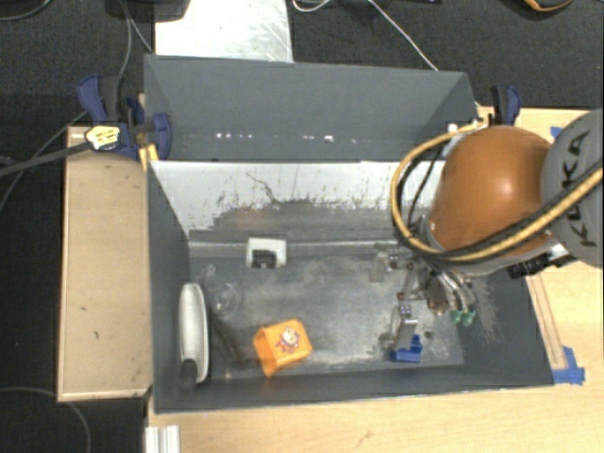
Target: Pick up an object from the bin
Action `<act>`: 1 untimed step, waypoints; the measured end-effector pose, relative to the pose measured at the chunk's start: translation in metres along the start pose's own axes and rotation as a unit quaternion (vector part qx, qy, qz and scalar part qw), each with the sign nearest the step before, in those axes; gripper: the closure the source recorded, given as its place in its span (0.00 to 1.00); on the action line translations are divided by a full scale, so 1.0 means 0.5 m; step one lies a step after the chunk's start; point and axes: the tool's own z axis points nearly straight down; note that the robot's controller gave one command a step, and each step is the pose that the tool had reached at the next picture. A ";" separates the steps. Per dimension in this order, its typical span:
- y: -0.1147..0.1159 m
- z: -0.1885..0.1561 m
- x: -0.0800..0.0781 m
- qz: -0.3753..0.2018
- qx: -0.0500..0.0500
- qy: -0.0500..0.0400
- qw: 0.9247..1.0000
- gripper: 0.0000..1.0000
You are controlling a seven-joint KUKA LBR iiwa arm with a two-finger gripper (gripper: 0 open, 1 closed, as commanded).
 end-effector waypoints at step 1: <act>0.000 0.000 0.000 0.000 0.000 0.000 1.000 0.00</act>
Offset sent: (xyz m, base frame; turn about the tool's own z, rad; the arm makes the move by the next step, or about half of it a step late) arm 0.0023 0.0412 -0.0896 -0.1481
